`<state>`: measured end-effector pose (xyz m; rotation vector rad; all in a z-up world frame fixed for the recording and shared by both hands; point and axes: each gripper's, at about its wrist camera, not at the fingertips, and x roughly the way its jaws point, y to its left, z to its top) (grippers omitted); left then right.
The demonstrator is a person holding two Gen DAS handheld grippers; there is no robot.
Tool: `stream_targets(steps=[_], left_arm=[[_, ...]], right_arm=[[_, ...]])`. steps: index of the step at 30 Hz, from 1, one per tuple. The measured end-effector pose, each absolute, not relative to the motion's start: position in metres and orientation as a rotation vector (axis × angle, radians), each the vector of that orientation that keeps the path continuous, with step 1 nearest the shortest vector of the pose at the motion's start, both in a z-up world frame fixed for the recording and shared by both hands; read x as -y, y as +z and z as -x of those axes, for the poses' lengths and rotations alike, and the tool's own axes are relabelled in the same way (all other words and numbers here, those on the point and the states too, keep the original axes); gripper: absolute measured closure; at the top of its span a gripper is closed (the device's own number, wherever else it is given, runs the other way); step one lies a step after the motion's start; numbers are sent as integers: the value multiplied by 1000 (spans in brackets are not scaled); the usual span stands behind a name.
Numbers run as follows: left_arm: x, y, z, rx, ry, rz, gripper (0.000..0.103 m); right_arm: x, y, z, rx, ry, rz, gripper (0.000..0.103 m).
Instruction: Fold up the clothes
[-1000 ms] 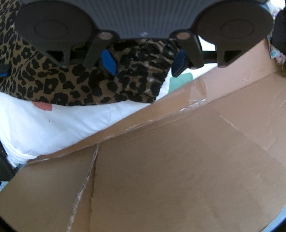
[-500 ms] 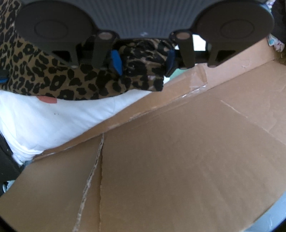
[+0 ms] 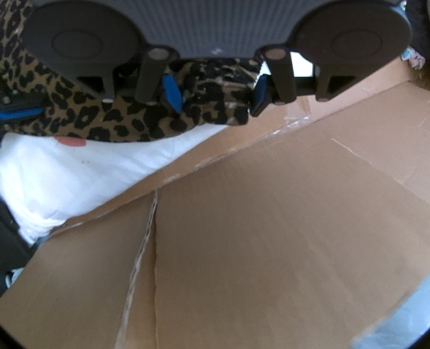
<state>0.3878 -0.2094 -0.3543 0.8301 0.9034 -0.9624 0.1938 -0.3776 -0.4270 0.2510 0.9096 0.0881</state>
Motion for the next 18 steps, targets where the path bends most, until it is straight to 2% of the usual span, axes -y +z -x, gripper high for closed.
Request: stream_targets(steps=[9, 14, 18], left_arm=[[174, -307, -380, -884, -994, -715, 47], [164, -314, -365, -929, -1033, -728, 82], [159, -333, -356, -969, -1023, -712, 86]], right_arm=[[389, -435, -190, -923, 18, -231, 93], [385, -436, -192, -925, 13, -220, 93], [385, -438, -191, -922, 23, -232, 94]])
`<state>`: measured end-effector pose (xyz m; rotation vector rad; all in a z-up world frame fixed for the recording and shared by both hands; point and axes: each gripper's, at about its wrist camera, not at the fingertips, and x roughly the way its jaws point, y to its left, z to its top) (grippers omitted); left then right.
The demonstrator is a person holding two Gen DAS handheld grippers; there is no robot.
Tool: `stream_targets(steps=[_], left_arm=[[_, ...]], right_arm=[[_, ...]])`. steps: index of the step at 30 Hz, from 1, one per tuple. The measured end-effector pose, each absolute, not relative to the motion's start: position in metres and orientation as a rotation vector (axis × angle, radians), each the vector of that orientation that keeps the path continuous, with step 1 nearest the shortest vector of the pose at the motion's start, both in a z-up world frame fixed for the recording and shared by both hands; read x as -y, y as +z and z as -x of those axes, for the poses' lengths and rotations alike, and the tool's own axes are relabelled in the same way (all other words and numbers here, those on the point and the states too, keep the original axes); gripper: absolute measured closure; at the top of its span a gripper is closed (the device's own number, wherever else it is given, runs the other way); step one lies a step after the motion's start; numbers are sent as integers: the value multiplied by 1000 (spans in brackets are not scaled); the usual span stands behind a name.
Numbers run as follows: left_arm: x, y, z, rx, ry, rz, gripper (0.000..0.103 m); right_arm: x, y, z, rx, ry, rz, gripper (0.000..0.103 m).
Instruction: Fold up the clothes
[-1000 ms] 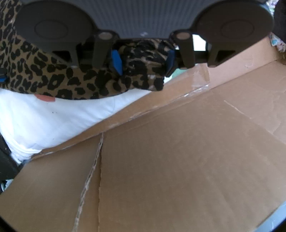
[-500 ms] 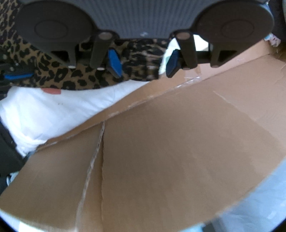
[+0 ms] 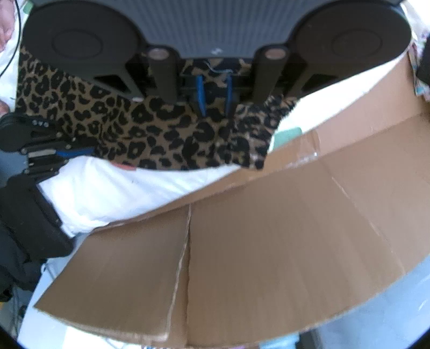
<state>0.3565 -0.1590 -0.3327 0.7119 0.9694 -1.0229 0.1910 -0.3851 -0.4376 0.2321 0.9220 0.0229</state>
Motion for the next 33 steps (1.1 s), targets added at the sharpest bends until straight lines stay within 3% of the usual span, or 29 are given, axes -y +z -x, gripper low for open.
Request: stream_targets(steps=[7, 11, 19, 21, 23, 25, 27, 30, 33], left_arm=[[167, -371, -348, -1027, -956, -721, 85], [173, -390, -344, -1029, -945, -789, 91], [174, -379, -357, -1048, -945, -699, 92], [168, -365, -360, -1055, -940, -649, 86], [159, -347, -361, -1041, -951, -614, 69], [152, -329, -361, -1003, -963, -612, 63], [140, -313, -360, -977, -966, -610, 64], [122, -302, -355, -975, -974, -592, 67], [112, -311, -348, -984, -976, -614, 82]], right_arm=[[387, -439, -189, -917, 14, -266, 94], [387, -438, -188, -919, 16, -266, 96], [385, -431, -189, -944, -19, -293, 96], [383, -427, -188, -947, -34, -302, 92], [381, -424, -186, -940, -29, -314, 89], [380, -417, -181, -917, -28, -334, 80], [381, -412, -177, -894, -23, -364, 71], [379, -406, -173, -870, -8, -387, 70], [374, -403, -173, -856, 15, -376, 70]])
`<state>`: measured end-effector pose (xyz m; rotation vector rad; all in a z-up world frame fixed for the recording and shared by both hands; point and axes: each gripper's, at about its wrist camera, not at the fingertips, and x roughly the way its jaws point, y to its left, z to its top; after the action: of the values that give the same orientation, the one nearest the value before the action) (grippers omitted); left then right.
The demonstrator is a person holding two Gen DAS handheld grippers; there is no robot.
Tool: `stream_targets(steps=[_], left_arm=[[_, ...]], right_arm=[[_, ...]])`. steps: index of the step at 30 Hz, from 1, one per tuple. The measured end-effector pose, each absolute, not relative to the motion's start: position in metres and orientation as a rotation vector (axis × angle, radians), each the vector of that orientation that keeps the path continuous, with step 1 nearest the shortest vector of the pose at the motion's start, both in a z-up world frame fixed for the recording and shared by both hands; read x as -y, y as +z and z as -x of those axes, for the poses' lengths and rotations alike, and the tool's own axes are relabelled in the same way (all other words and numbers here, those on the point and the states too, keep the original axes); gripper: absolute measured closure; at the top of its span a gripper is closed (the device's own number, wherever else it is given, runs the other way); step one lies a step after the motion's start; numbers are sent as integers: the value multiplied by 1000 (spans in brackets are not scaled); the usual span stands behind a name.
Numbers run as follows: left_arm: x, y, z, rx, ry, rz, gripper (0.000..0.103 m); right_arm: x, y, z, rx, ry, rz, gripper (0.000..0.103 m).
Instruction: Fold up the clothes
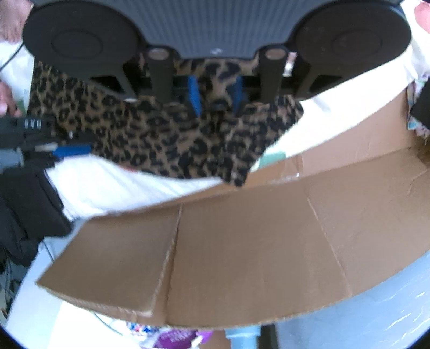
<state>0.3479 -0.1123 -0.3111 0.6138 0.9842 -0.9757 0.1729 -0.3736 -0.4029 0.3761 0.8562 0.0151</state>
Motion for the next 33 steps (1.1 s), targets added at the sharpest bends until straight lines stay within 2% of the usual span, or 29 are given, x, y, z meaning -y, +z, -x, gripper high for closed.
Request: stream_targets(steps=[4, 17, 23, 28, 30, 32, 33], left_arm=[[98, -329, -340, -1002, -968, -630, 88], [90, -392, -341, -964, -911, -613, 88], [76, -383, -339, -961, -916, -572, 87], [56, -361, -324, -930, -955, -574, 79], [49, -355, -316, -936, -973, -541, 72], [43, -354, -304, -923, -989, -534, 59], [40, -354, -298, -917, -997, -531, 57]], right_arm=[[366, -403, -177, -854, 34, -341, 70], [371, -425, -179, -951, -32, -152, 70], [379, -420, -171, -956, -73, -157, 70], [372, -409, -159, -923, -62, -194, 70], [366, -406, -155, -914, -45, -203, 70], [358, -405, -151, -914, -26, -201, 69], [353, -405, -149, -919, -12, -198, 69]])
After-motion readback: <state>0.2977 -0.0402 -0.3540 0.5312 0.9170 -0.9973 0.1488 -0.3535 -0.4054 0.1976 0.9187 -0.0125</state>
